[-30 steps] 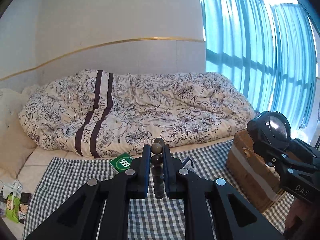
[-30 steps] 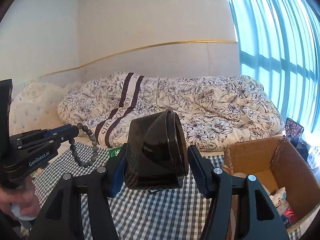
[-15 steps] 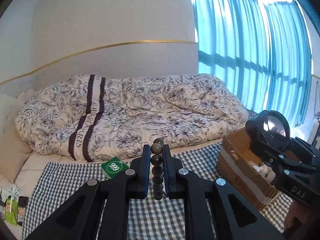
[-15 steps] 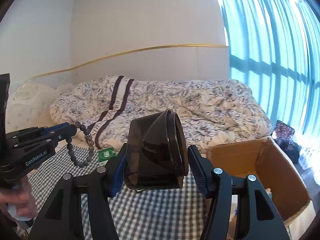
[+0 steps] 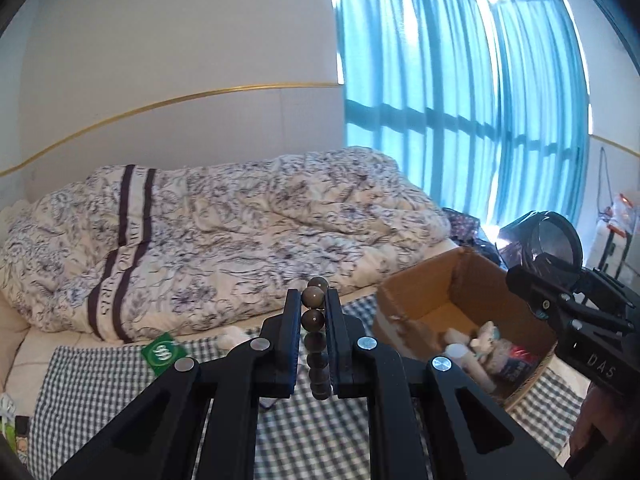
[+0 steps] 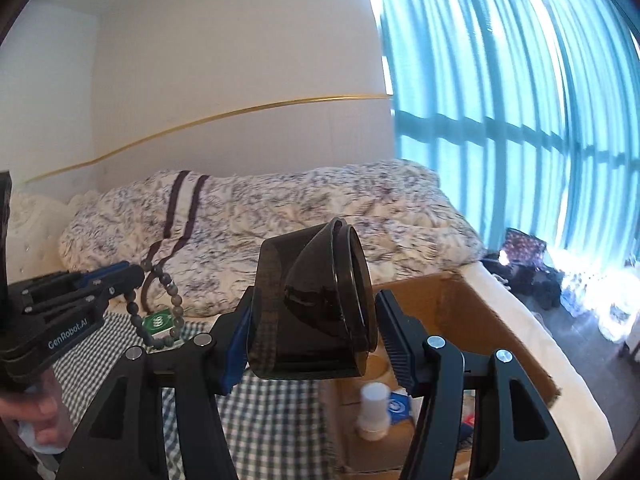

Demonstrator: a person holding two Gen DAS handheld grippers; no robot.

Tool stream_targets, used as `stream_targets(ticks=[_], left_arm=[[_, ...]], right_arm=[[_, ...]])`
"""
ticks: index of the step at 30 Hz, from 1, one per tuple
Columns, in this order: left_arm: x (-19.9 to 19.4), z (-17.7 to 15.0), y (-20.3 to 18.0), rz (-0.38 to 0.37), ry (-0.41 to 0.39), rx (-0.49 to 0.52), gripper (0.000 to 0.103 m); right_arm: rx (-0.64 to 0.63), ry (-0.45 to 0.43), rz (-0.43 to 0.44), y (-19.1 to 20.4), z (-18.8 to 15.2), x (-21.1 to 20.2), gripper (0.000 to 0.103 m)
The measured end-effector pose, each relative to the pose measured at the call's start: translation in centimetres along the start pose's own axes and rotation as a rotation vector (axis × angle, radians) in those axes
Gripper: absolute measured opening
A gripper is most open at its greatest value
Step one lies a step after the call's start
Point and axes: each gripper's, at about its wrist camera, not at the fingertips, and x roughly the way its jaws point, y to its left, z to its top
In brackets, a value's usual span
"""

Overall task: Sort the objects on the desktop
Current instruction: 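Carry the bracelet and black holder with both tools over the box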

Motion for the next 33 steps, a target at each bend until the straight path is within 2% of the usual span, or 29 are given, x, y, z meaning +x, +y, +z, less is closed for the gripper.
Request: stream_targets(ticks=[13,21,33], left_arm=[[2.6,1.0,-6.4,-0.112,0.007,0.054,0.011],[4.3,1.4,-9.2,-0.165,0.019,0.079,0.011],[7.9,1.3,-11.6,-0.235,0.103,0.105,0.011]], right_arm=[[0.092,0.016,-0.102,-6.7,0.2,-2.1,0.057],[0.100,0.054,-0.115,-8.4,-0.2,-1.9,0.057],[0.112,0.125,-0.117,-10.2,-1.2,0.7,0.057]])
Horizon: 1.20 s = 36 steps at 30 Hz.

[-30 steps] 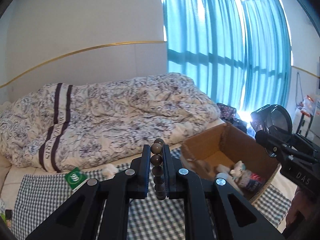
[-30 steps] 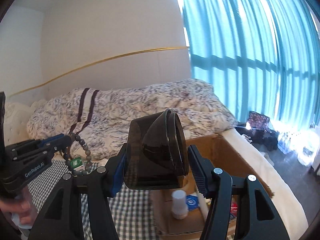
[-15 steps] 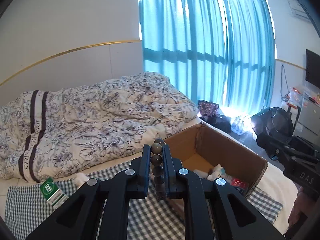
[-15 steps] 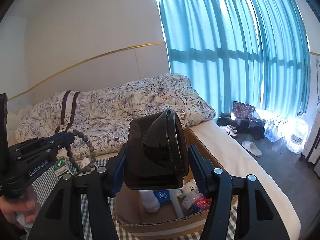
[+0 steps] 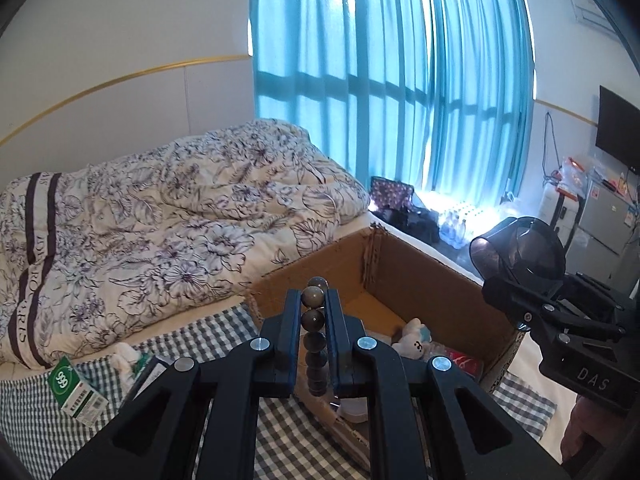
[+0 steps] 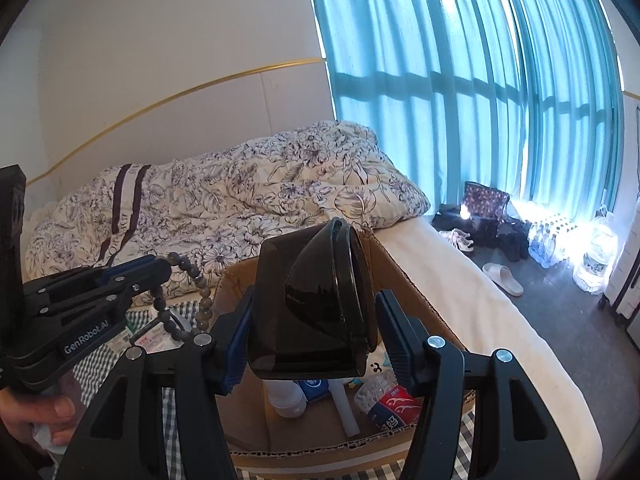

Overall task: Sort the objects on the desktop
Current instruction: 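Carry the bracelet and black holder with both tools over the box, then open both tools to drop the bracelet and black holder into the box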

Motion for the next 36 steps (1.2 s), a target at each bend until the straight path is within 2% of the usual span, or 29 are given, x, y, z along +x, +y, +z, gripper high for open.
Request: stream_targets(ticks=[9,14,20,28,36], left_arm=[[2.9,0.3,-2.5,-0.037,0.040,0.056,0.011],[5.1,-0.4,-3.3,-0.063,0.093,0.060,0.011],[7.2,-1.1,-3.8,-0.080,0.155,0.066,0.011],[9.9,-2.6,-4.6,-0.100,0.253,0.086,0.011],[11.2,-4.0,-5.0,-0.118,0.318,0.099,0.011]], right_arm=[[0.036,0.053,-0.004,-1.8,-0.3,1.9,0.057],[0.057,0.091,-0.007,-2.9,-0.7,2.9,0.057],[0.053,0.159,-0.017,-3.4,-1.3,4.6,0.057],[0.042,0.296,-0.035,-3.4,-2.7,7.6,0.057],[0.040,0.370,-0.049,-3.5,-3.9,8.9,0.058]])
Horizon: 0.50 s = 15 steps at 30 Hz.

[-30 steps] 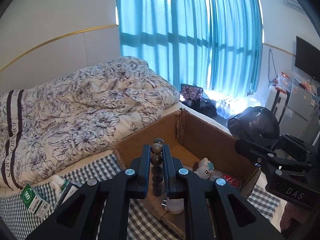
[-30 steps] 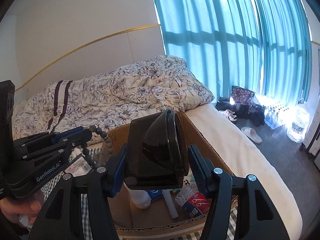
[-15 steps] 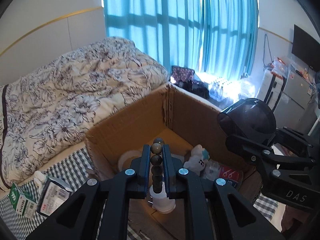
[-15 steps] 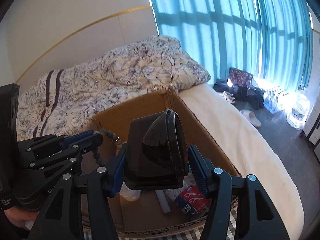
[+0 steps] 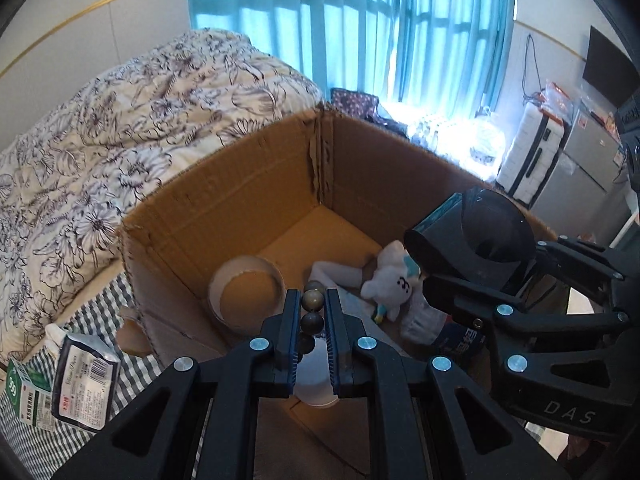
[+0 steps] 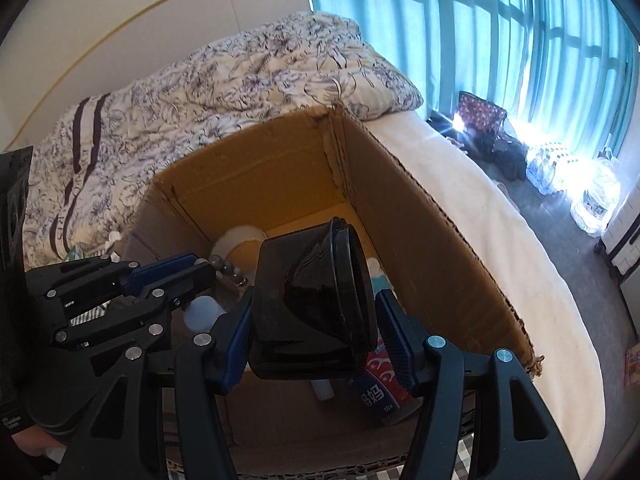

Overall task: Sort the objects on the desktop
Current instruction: 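Open both tools to drop the bracelet and black holder into the box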

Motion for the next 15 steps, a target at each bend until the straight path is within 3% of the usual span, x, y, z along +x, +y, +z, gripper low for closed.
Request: stream_targets(ticks=[9,15], left_arm=[[-0.4,0.2,-0.1,0.013,-0.008,0.007,0.011],[-2.8,0.9,0.6,0.050,-0.081,-0.012,0.014]], right_arm=[[0.004,0.003,-0.020,-0.2,0.1,-0.1,0.058],[0.007,-0.101,-0.017,0.0,0.8,-2.5,0.058]])
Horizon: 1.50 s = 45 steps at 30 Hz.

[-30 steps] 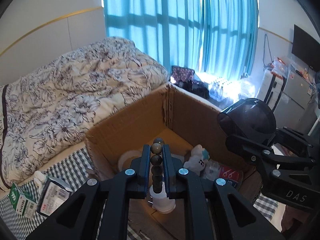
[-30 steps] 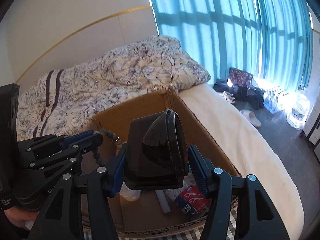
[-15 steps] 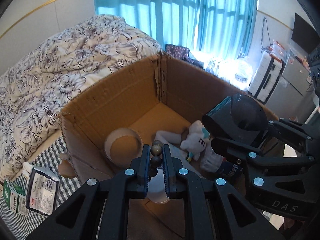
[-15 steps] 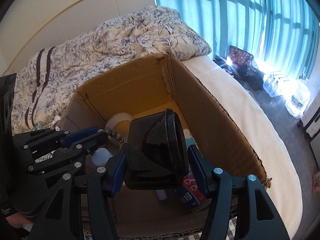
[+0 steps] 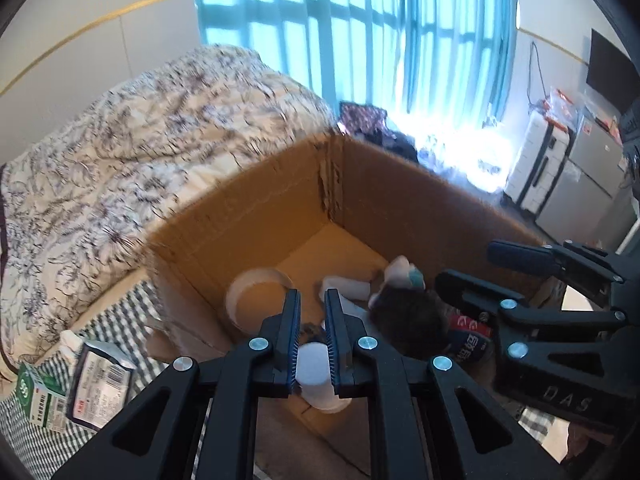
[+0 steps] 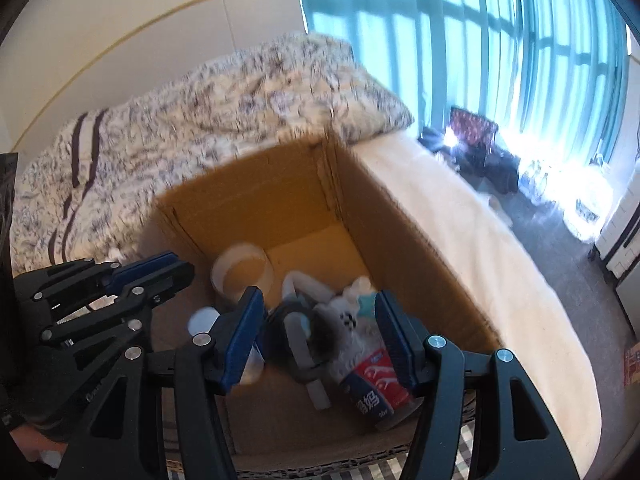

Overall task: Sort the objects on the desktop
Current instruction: 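Open both tools to drop the bracelet and black holder into the box, then move both open tools back over the items on the blanket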

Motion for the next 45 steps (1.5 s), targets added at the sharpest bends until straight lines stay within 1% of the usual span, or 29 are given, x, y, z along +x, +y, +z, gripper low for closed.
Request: stream_targets(ticks=[3,6,12,18,26,30,32,37,39,40,42,43,44,45], left_arm=[[-1.7,0.5,0.9,0.025,-0.050,-0.019,0.014],[-3.0,0.8,1.8,0.043,-0.083,-0.033,0.015],[-6.0,0.8,3.8,0.068,-0.138,-0.073,0.015],[-9.0,0.0,5.5,0.104,-0.185,-0.101,0.018],[-12.5,-1.8,7.7,0.158,-0.223,-0.150,0.020],[-14.1,-2.9,9.0,0.201,-0.237,-0.171,0.020],[-14.7,-3.5,9.7,0.218,-0.240,-0.185,0.026],[-15.9,-5.2,11.8,0.253,-0.239,-0.218,0.028],[-16.5,-5.9,12.7,0.263,-0.239,-0.230,0.032],[-16.7,-6.2,13.1,0.267,-0.239,-0.236,0.033],[-17.1,-6.8,13.9,0.275,-0.240,-0.247,0.035],[-17.3,-7.1,14.3,0.280,-0.240,-0.253,0.038],[-17.5,-7.4,14.8,0.284,-0.240,-0.260,0.044],[-17.6,-7.7,15.3,0.288,-0.243,-0.266,0.046]], right_arm=[[-0.002,-0.074,0.003,0.2,0.6,-1.7,0.060],[-0.010,-0.127,0.004,0.9,1.0,-2.9,0.060],[-0.026,-0.190,0.006,2.0,1.1,-4.8,0.060],[-0.039,-0.233,0.026,3.0,1.1,-6.7,0.060],[-0.052,-0.244,0.056,4.6,0.8,-7.9,0.061],[-0.063,-0.255,0.092,6.0,0.8,-8.4,0.061],[-0.069,-0.257,0.107,6.8,0.6,-8.6,0.062],[-0.112,-0.266,0.135,9.3,0.4,-9.1,0.062],[-0.133,-0.270,0.142,10.4,0.1,-9.2,0.063],[-0.140,-0.271,0.146,10.7,0.0,-9.2,0.065],[-0.158,-0.272,0.159,11.6,-0.4,-9.2,0.067],[-0.164,-0.272,0.163,11.9,-0.5,-9.1,0.067],[-0.171,-0.271,0.167,12.2,-0.7,-9.0,0.067],[-0.180,-0.270,0.169,12.6,-0.8,-8.8,0.067]])
